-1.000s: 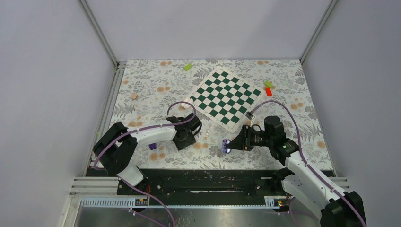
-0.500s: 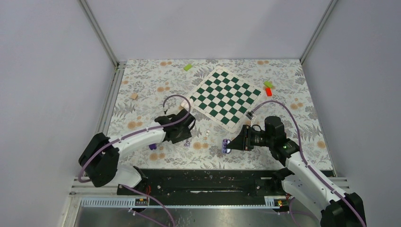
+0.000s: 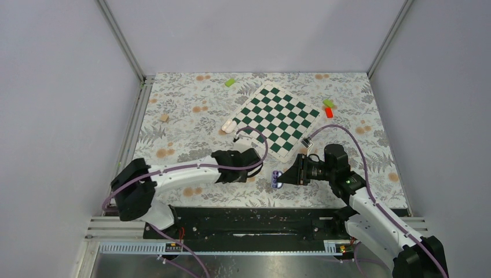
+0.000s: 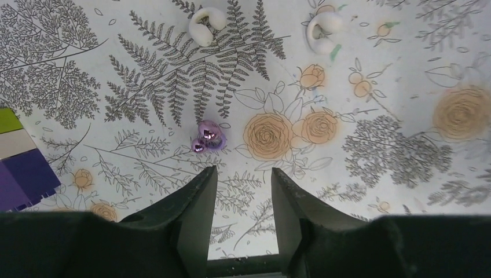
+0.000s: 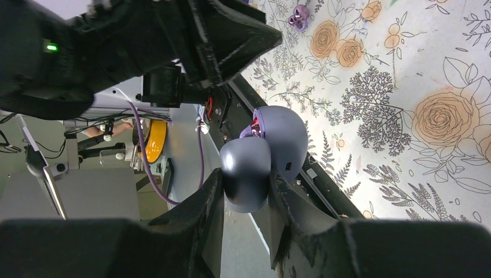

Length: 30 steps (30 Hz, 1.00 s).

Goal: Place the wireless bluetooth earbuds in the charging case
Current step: Pick up the right earbud from the center of the board.

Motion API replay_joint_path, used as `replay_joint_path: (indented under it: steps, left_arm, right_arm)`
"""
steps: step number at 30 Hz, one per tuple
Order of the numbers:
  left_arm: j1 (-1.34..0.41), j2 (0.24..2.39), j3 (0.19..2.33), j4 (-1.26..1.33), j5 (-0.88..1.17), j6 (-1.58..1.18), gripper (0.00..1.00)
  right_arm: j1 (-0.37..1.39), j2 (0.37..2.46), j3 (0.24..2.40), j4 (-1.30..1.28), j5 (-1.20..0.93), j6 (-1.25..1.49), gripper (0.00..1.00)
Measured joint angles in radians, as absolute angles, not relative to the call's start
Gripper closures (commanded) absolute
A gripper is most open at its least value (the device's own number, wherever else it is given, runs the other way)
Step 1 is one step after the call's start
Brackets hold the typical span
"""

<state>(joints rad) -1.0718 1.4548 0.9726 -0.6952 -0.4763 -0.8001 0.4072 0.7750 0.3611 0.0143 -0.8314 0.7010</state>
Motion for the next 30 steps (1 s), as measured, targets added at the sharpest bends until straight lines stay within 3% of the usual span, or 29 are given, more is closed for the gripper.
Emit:
replay_joint_path:
  steps: [7,30]
  left_arm:
    - [-1.076,1.597,0.996,-0.713,-0.502,-0.771,0.60]
    - [-1.045,1.687,1.021,-0.715,-0.528,-0.761,0.67]
  right_arm:
    - [0.407,0.760,0.361,0.008,-0.831,0.696,1.00]
    - [0.407,0.773,0.361,-0.009,-0.831,0.685,1.00]
